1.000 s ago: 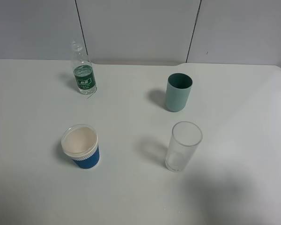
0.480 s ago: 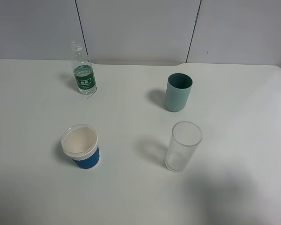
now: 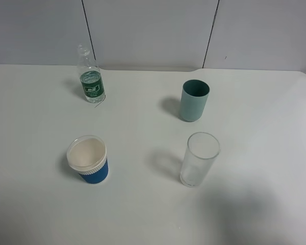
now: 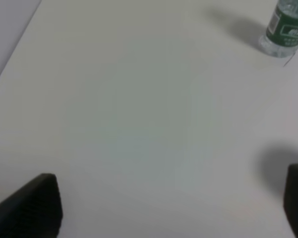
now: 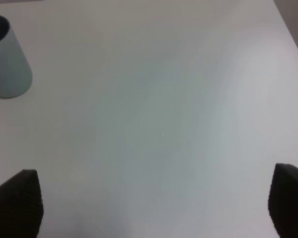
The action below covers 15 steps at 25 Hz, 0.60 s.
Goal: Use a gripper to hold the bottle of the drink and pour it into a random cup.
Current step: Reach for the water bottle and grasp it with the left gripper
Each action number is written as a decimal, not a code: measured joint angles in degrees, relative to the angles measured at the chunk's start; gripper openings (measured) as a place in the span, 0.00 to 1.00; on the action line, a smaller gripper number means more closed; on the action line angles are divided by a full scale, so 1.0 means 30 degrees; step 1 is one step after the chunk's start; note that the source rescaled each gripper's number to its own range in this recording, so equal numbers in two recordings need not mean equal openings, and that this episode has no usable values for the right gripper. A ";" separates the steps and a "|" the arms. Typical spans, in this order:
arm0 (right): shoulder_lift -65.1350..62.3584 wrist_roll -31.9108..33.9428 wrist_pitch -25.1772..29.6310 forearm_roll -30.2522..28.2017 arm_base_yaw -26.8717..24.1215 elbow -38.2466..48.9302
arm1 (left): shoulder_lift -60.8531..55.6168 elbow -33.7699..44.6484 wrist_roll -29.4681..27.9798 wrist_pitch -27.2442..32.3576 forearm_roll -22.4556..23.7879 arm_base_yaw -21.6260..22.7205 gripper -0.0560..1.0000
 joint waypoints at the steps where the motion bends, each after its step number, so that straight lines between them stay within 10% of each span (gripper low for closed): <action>1: 0.0000 0.0000 0.0000 0.0000 0.0000 0.0000 | 0.0000 0.0000 0.0000 0.0000 0.0000 0.0000 0.81; 15: 0.0000 0.0000 0.0000 0.0000 0.0000 0.0000 | 0.0000 0.0000 0.0000 0.0000 0.0000 0.0000 0.81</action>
